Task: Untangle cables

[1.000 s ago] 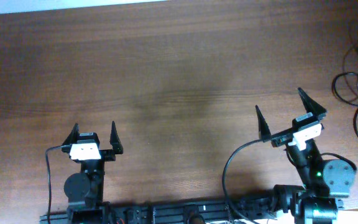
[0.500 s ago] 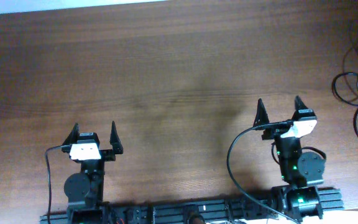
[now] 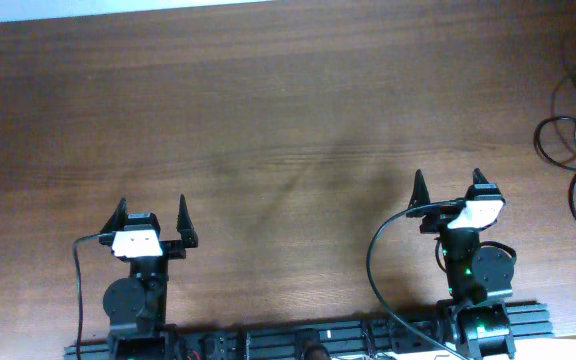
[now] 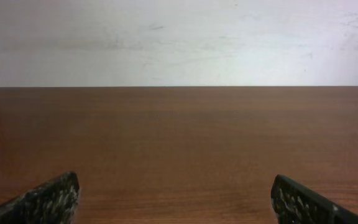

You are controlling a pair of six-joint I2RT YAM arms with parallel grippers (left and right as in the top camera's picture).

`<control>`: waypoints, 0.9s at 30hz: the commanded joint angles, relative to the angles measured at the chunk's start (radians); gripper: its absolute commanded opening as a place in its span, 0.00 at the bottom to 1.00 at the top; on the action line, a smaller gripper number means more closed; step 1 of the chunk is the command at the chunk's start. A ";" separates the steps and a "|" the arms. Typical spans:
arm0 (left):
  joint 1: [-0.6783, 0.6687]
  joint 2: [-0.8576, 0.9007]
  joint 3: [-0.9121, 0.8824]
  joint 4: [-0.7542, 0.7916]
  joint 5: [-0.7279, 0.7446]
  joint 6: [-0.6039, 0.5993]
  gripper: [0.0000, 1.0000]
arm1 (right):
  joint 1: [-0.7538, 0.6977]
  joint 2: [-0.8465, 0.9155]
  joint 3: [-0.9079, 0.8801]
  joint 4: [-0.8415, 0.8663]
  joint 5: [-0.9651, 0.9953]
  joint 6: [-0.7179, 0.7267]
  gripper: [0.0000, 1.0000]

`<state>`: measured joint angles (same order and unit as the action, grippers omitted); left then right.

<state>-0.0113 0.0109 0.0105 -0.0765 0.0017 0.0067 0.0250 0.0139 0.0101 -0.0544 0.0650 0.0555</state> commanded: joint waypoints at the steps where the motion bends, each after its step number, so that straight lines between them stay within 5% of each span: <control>1: -0.004 -0.005 -0.002 -0.008 -0.006 -0.006 0.99 | -0.049 -0.011 -0.005 -0.027 -0.084 -0.056 0.99; 27: -0.004 -0.005 -0.002 -0.008 -0.006 -0.006 0.99 | -0.066 -0.010 -0.005 -0.025 -0.080 -0.067 0.99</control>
<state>-0.0113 0.0109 0.0105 -0.0765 0.0017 0.0071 -0.0341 0.0139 0.0101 -0.0738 -0.0021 -0.0051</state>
